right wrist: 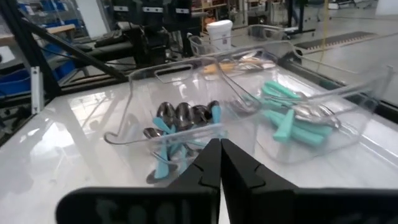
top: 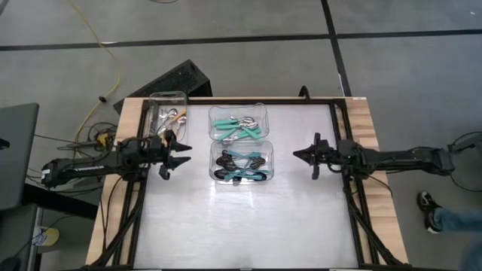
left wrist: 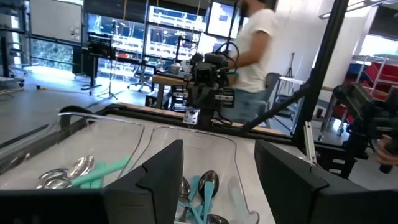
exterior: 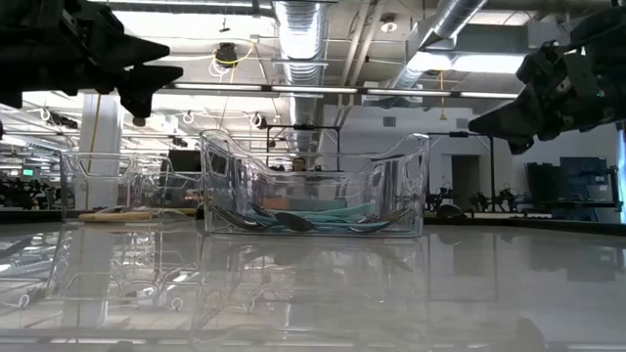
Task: Sort silverware by color (type)
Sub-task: Return to Home Position
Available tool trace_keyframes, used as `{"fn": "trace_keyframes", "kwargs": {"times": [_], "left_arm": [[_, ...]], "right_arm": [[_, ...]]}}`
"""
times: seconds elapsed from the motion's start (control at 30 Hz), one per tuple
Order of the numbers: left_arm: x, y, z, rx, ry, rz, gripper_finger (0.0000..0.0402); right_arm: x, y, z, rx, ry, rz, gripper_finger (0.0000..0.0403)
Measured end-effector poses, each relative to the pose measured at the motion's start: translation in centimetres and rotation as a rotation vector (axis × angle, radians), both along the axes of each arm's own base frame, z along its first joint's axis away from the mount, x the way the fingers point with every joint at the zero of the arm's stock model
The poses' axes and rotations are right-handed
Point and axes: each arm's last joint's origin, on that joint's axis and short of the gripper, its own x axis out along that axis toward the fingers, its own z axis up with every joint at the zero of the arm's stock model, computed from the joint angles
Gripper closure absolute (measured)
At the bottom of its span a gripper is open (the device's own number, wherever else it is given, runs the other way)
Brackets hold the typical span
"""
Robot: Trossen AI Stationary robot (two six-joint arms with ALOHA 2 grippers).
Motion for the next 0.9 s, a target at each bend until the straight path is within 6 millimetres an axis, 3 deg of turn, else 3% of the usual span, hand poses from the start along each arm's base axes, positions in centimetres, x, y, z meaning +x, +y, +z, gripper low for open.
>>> {"fn": "trace_keyframes", "kwargs": {"times": [0.47,0.9], "left_arm": [[0.0,0.1,-0.6,-0.032,0.058,0.055,0.0219],[-1.5,-0.9,-1.3,0.016,0.103,0.219,0.0219]], "right_arm": [[-2.3,0.0,0.5,-0.055,-0.049,-0.009,0.0372],[-2.6,0.0,0.8,-0.122,-0.075,-0.004,0.0371]]}}
